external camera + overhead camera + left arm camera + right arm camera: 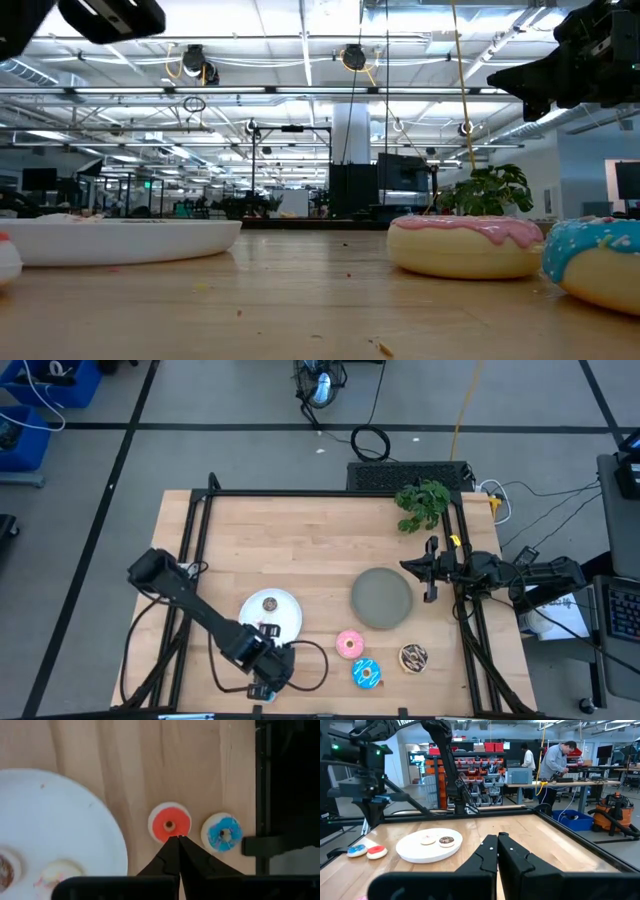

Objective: Pick & Place donuts
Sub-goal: Put the small blue donut on the white plate

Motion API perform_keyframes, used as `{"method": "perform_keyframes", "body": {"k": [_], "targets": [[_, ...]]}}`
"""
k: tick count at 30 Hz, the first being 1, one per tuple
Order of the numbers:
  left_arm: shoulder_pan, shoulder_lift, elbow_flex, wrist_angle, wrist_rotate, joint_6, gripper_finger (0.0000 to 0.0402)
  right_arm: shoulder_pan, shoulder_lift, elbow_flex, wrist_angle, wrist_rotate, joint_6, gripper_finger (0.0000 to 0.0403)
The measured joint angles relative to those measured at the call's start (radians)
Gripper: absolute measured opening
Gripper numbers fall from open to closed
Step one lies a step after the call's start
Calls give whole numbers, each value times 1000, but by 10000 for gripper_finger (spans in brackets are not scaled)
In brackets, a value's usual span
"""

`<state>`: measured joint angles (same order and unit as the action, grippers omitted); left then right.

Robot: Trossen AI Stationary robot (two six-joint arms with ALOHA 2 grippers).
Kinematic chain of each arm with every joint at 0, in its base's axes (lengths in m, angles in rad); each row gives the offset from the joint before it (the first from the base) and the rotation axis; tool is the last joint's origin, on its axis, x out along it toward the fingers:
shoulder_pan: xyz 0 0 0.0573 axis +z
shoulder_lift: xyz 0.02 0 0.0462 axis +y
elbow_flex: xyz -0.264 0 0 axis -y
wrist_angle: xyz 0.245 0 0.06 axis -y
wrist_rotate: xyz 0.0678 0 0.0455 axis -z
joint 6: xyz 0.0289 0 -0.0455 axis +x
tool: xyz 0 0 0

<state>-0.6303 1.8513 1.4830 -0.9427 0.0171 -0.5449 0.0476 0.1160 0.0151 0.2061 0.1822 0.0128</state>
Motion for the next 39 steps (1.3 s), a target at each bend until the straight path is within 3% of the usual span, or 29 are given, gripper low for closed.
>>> {"method": "perform_keyframes", "body": {"k": [7,11,17,21,28,33,39], "targets": [[-7,45,0,97,8,20,25,0,4,0,-1,0,2,0],[-40,51,0,123,-41,30,26,0,8,0,-1,0,2,0],[-91,50,0,121,-51,-137,40,0,9,0,-1,0,4,0],[-123,50,0,108,-34,-295,87,0,9,0,1,0,10,0],[-177,51,0,110,-50,-476,210,0,9,0,7,0,-3,0],[-203,66,0,115,-79,-497,275,0,9,0,7,2,-25,0],[-195,106,0,137,-70,-533,318,0,9,0,8,1,-25,0]]}}
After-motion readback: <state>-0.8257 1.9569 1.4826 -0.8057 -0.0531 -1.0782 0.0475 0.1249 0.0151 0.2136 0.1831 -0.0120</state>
